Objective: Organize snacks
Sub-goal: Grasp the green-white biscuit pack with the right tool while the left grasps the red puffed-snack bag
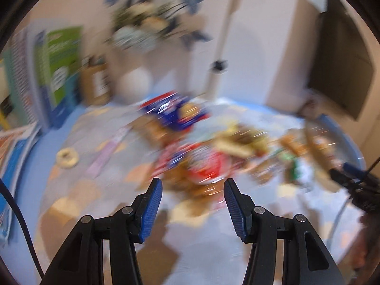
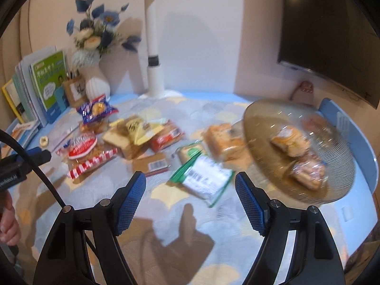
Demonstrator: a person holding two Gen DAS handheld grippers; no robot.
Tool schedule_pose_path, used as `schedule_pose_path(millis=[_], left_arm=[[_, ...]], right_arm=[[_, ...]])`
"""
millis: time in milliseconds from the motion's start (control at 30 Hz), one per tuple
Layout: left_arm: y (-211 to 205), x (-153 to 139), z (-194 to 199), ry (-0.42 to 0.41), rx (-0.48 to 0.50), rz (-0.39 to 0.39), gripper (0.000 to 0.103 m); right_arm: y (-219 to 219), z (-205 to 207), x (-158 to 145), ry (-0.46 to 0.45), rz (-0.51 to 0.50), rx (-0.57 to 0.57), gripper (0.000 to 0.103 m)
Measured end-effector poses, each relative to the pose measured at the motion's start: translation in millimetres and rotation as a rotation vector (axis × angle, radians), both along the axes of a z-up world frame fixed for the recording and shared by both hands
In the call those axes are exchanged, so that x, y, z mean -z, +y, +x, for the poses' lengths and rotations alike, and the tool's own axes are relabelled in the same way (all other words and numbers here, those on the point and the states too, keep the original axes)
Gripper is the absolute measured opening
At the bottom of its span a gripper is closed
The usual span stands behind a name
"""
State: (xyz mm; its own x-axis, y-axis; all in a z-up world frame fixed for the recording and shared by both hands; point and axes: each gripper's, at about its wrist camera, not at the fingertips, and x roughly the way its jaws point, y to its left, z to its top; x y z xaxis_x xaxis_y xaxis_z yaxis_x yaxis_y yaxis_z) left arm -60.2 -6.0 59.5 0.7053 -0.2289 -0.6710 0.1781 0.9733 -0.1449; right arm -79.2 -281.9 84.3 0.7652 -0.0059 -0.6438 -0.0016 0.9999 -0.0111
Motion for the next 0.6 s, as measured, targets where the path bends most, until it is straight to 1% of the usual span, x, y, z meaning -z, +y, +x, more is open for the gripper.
schedule_pose_path(millis=[33, 67, 233, 300, 333, 467, 600], left_arm=[[4.9, 12.3, 2.1, 0.015, -0.027, 0.022, 0.052], [8.3, 18.8, 2.8, 0.024, -0.037, 0.027, 0.052], [18.5, 51.4, 10.9, 0.080, -0.086, 0.016, 0.052], [20.4, 52.3, 11.0, 0.087, -0.087, 0.011, 0.051], [20.6, 51.5, 9.7, 0.077, -0.084, 0.003, 0.052], [18.4, 52.6, 8.2, 0.074, -0.079, 0.017, 0.052], [17.3, 51.6, 9.0, 0.068, -0.071, 0.022, 0.052]], right_arm=[[4.4, 3.9, 7.1, 0.006, -0.004, -0.001, 0.077], [6.5, 7.0, 13.9, 0.011, -0.006, -0.003, 0.077], [13.1, 23.3, 47.3, 0.048, -0.018, 0.006, 0.077], [13.8, 26.9, 56.4, 0.063, -0.034, 0.017, 0.077], [13.9, 27.2, 58.4, 0.067, -0.039, 0.022, 0.077], [16.6, 24.8, 57.1, 0.040, -0.061, 0.024, 0.077], [21.2, 23.2, 60.6, 0.038, -0.088, 0.017, 0.077]])
